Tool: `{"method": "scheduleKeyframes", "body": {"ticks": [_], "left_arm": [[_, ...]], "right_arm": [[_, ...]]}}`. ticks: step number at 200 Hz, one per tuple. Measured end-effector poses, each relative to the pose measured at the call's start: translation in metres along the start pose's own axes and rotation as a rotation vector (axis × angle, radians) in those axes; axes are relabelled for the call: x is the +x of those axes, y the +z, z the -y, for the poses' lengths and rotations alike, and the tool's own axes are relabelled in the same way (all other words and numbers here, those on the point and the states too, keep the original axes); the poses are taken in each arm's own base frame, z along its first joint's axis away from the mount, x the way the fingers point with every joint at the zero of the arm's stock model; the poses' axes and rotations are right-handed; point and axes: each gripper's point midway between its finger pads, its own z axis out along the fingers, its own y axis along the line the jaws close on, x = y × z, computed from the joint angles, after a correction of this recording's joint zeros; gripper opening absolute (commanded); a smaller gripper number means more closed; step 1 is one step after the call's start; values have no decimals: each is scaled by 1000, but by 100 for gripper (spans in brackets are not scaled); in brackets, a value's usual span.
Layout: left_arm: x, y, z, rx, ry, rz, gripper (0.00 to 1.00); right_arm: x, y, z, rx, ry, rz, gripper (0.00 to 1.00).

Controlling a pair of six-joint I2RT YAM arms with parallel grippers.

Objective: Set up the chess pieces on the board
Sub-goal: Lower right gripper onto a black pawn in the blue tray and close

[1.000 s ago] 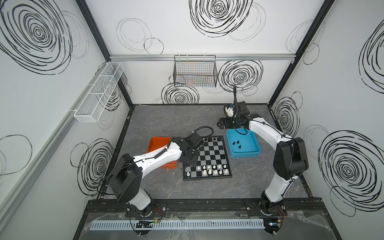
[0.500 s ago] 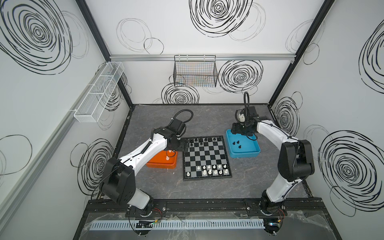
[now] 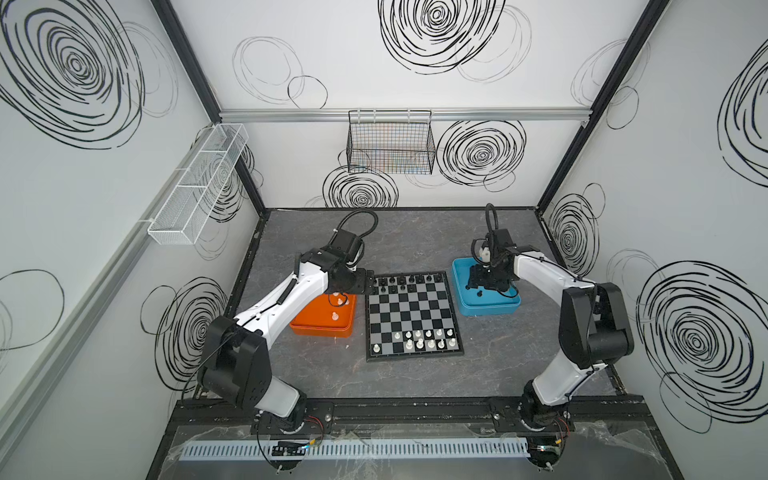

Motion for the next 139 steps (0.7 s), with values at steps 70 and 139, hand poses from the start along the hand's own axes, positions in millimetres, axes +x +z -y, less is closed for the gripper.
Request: {"method": "scheduleKeyframes", "body": {"ticks": [70,139], "left_arm": [[3,4,1,17,-2,-5,96],[8,9,0,18,-1,-20,96]], "right_arm": [[10,7,6,19,5,-25,50],[16,21,13,52,14,-62,43]]}}
